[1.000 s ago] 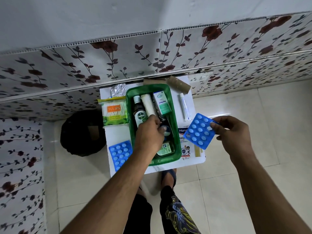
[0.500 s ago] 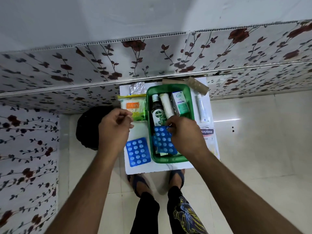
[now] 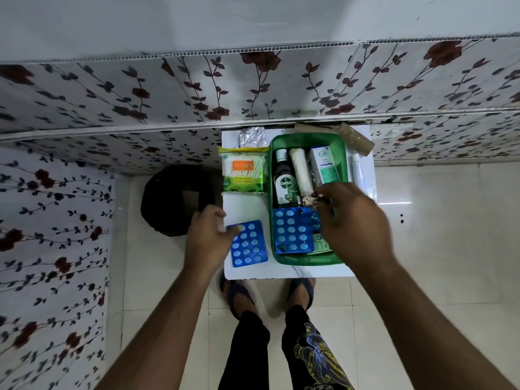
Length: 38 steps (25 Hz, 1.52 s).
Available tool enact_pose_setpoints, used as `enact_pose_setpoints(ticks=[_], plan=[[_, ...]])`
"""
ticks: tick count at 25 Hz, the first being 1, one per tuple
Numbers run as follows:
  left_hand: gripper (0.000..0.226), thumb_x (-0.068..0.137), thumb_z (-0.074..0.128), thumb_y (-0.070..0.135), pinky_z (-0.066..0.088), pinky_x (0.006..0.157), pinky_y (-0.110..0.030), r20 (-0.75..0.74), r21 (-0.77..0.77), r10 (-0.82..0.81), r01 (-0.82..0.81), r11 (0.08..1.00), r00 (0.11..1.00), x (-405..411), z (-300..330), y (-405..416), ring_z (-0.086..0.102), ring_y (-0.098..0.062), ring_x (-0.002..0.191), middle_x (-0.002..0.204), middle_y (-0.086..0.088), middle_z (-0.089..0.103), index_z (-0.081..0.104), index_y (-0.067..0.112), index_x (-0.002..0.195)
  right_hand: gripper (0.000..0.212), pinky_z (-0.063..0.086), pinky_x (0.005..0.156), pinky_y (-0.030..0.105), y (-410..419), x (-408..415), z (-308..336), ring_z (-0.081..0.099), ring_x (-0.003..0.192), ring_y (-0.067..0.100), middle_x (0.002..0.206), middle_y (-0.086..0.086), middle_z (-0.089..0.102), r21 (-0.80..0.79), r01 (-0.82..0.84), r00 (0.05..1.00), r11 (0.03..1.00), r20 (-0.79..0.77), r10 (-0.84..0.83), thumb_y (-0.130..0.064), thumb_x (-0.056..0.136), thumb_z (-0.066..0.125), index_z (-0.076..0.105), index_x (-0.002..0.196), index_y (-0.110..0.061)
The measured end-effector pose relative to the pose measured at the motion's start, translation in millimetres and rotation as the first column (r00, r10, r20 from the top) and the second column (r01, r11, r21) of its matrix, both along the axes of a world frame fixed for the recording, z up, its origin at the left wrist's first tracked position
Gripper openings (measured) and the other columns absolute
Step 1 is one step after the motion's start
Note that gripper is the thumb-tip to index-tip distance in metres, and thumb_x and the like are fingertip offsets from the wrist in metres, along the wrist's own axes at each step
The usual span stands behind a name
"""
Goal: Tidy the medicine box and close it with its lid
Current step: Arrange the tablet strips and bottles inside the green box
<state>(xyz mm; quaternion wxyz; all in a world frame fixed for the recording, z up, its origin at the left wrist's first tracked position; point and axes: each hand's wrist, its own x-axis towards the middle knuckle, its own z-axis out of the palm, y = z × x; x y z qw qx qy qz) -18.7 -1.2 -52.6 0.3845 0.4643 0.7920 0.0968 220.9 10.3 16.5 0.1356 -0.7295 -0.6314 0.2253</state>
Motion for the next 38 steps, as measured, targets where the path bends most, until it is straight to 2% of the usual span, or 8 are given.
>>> enact_pose_setpoints(ticks=[8,15,19,23,29,33,36,38], plan=[[0.053,0.060,0.088,0.026,0.036,0.063,-0.033,-0.085,-0.013,-0.093,0.092,0.996,0.992,10.6,-13.4,-12.2,0.051,-0.021,0.080,0.090,0.001,0.047,0.042,0.021,0.085,0.013,0.040,0.058,0.004,-19.1,57.8,-2.2,0.061,0.071,-0.010,0.086,-0.005,0.069,-0.045,0.429,0.874,0.902,-0.233,-0.427,-0.015,0.090,0.060,0.070,0.095,-0.020],[0.029,0.072,0.080,0.016,0.043,0.062,-0.023,0.157,0.109,0.035,-0.053,0.993,0.987,-12.1,24.1,2.3,0.052,-0.016,0.069,0.072,0.005,0.057,0.053,0.019,0.080,0.015,0.055,0.077,0.039,-28.8,80.6,-23.6,0.070,0.075,0.024,0.084,-0.001,0.072,-0.191,0.547,0.737,0.815,-0.352,-0.578,-0.008,0.086,0.061,0.070,0.085,-0.020],[0.034,0.075,0.078,0.002,0.056,0.065,-0.025,0.391,0.260,0.164,-0.279,0.924,0.906,-5.5,74.3,29.8,0.064,-0.003,0.068,0.082,0.004,0.066,0.060,0.029,0.083,0.012,0.047,0.067,0.023,-23.2,90.6,-40.8,0.070,0.081,0.021,0.083,-0.004,0.072,-0.205,0.584,0.742,0.785,-0.258,-0.619,-0.014,0.087,0.062,0.071,0.087,-0.022],[0.032,0.079,0.075,0.004,0.059,0.072,-0.026,0.547,0.248,0.121,-0.297,0.922,0.829,34.0,92.9,58.0,0.071,-0.005,0.079,0.090,0.010,0.074,0.067,0.032,0.093,0.030,0.052,0.076,0.031,12.5,82.0,-67.8,0.068,0.088,0.023,0.102,-0.001,0.073,-0.196,0.493,0.848,0.848,-0.110,-0.519,-0.038,0.086,0.065,0.068,0.111,-0.022],[0.029,0.088,0.066,0.006,0.058,0.083,-0.040,0.508,0.201,0.023,-0.144,0.969,0.861,62.1,82.4,65.2,0.071,-0.015,0.091,0.100,0.004,0.074,0.071,0.031,0.102,0.031,0.050,0.074,0.033,43.0,71.8,-79.7,0.066,0.093,0.027,0.100,0.002,0.072,-0.255,0.498,0.859,0.829,0.014,-0.512,-0.043,0.080,0.069,0.068,0.102,-0.022],[0.022,0.091,0.061,0.008,0.056,0.078,-0.025,0.434,0.166,0.031,-0.114,0.980,0.900,68.5,81.2,62.0,0.069,-0.012,0.088,0.100,0.006,0.071,0.070,0.023,0.104,0.019,0.047,0.066,0.032,46.1,78.4,-73.2,0.065,0.081,0.030,0.076,0.006,0.068,-0.331,0.507,0.822,0.796,-0.094,-0.562,-0.029,0.077,0.073,0.060,0.068,-0.018],[0.018,0.091,0.062,0.011,0.044,0.056,-0.011,0.240,0.165,-0.136,0.098,0.982,0.961,85.8,87.4,51.9,0.062,-0.007,0.076,0.089,0.010,0.064,0.064,0.028,0.096,0.024,0.047,0.071,0.030,38.3,84.1,-62.3,0.066,0.084,0.025,0.081,0.000,0.067,-0.315,0.537,0.774,0.783,-0.186,-0.606,-0.032,0.075,0.078,0.066,0.090,-0.018],[0.016,0.091,0.062,0.014,0.047,0.053,-0.021,0.129,0.160,-0.208,0.187,0.969,0.969,97.2,89.3,45.7,0.058,-0.009,0.068,0.081,0.009,0.060,0.061,0.029,0.096,0.034,0.049,0.072,0.030,29.7,87.0,-50.2,0.068,0.081,0.022,0.085,0.001,0.070,-0.285,0.575,0.720,0.767,-0.270,-0.639,-0.030,0.076,0.079,0.067,0.105,-0.018]])
